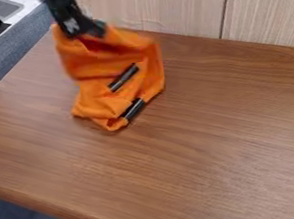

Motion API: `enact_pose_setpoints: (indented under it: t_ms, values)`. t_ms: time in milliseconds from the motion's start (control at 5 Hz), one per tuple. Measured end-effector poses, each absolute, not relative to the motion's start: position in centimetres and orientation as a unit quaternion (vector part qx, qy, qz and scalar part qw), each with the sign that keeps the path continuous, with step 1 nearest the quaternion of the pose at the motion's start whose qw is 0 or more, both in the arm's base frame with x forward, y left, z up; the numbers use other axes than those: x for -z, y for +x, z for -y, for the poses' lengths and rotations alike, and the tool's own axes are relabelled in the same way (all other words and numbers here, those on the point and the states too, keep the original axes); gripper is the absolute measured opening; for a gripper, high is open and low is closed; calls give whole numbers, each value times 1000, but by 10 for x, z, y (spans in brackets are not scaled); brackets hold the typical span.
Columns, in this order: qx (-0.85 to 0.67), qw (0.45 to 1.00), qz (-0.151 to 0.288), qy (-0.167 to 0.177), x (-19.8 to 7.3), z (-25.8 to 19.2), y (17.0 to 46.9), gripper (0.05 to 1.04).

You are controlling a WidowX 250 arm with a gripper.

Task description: Unfold the cloth from bottom left to top right

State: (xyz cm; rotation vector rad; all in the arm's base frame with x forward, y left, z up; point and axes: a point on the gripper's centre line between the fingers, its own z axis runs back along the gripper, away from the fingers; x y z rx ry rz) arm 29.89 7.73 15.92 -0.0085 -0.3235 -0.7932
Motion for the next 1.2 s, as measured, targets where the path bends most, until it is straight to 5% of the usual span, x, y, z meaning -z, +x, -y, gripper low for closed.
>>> enact_pose_setpoints:
  t_ms: [200, 800, 1200]
  values:
    - [336, 925, 178, 5, -174, -106, 305, 86]
    - [236, 965, 113, -5, -95, -181, 303, 86]
    - [231, 966, 118, 9, -74, -193, 301, 86]
